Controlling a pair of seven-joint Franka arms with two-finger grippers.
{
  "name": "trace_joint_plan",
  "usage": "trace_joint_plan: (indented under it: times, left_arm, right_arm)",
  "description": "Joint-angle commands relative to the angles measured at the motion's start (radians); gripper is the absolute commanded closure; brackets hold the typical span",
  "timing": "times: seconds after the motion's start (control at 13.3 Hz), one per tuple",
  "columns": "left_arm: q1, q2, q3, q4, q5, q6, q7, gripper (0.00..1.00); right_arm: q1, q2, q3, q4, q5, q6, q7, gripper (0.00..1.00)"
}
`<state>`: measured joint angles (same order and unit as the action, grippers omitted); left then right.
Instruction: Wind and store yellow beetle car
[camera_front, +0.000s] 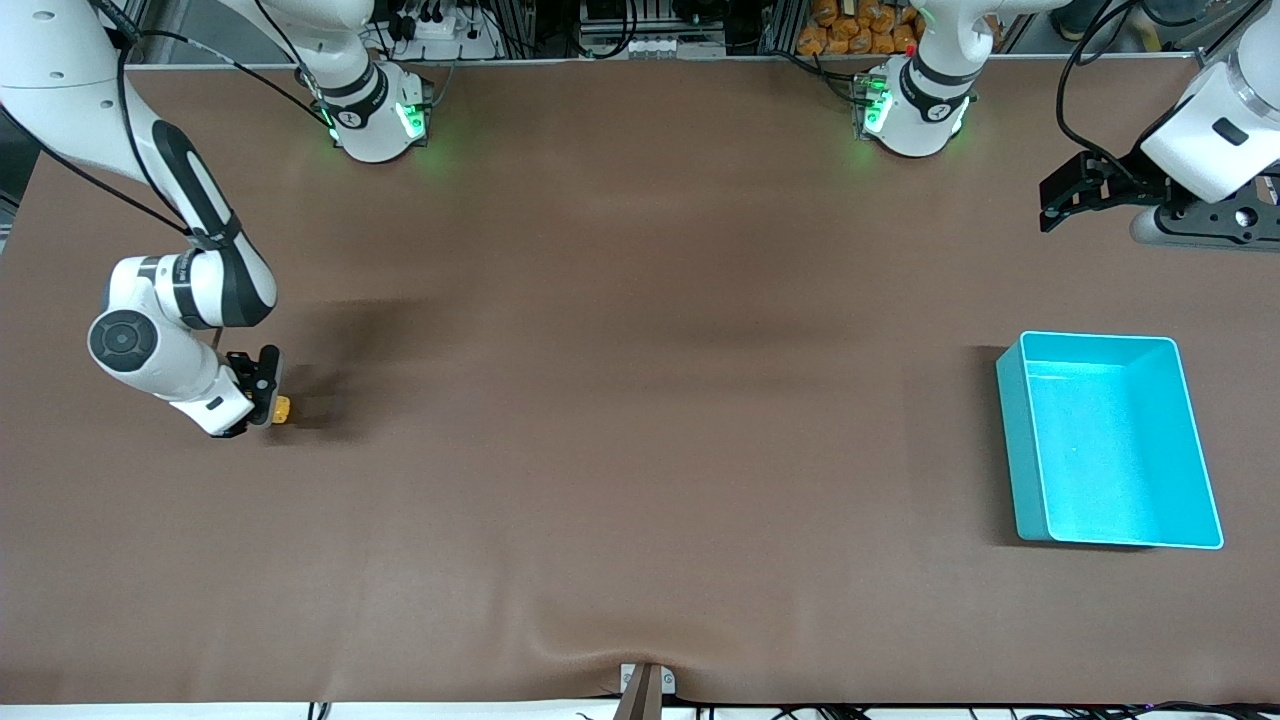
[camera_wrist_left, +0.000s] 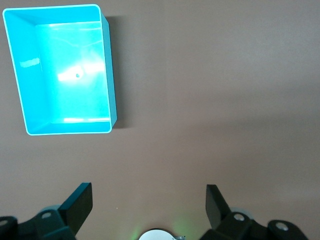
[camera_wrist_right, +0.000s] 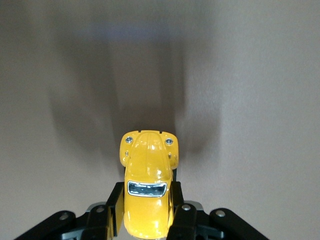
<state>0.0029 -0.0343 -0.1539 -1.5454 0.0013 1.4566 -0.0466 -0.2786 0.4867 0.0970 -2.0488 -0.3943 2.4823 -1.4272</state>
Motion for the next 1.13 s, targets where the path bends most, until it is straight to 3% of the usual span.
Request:
trace_joint_plan:
  times: [0.0, 0.08, 0.15, 0.3, 0.38, 0.53, 1.05]
  left_arm:
    - [0.003, -0.01, -0.001, 0.001, -0.015, -0.005, -0.013, 0.0]
    - [0.003, -0.01, -0.001, 0.001, -0.015, -0.005, -0.013, 0.0]
    - [0.003, -0.009, -0.001, 0.001, -0.015, -0.005, -0.013, 0.0]
    - [0.003, -0.009, -0.001, 0.001, -0.015, -0.005, -0.013, 0.0]
    - [0.005, -0.009, -0.001, 0.001, -0.015, -0.005, -0.013, 0.0]
    - [0.005, -0.009, -0.001, 0.001, -0.015, -0.005, -0.013, 0.0]
    - [0.003, -0.004, -0.001, 0.001, -0.012, -0.004, -0.013, 0.0]
  right_arm:
    - [-0.036, 0.093, 0.012, 0.064, -0.015, 0.026, -0.024, 0.58]
    - [-0.033, 0.092, 0.016, 0.091, -0.005, 0.005, -0.019, 0.15]
    - [-0.033, 0.09, 0.021, 0.148, 0.033, -0.069, -0.021, 0.0]
    - [-0.017, 0.09, 0.021, 0.319, 0.095, -0.309, -0.062, 0.0]
    - [-0.013, 0.09, 0.021, 0.366, 0.116, -0.353, -0.105, 0.0]
    - [-0.017, 0.09, 0.02, 0.389, 0.156, -0.356, -0.143, 0.0]
    - [-0.037, 0.089, 0.018, 0.389, 0.173, -0.367, -0.147, 0.0]
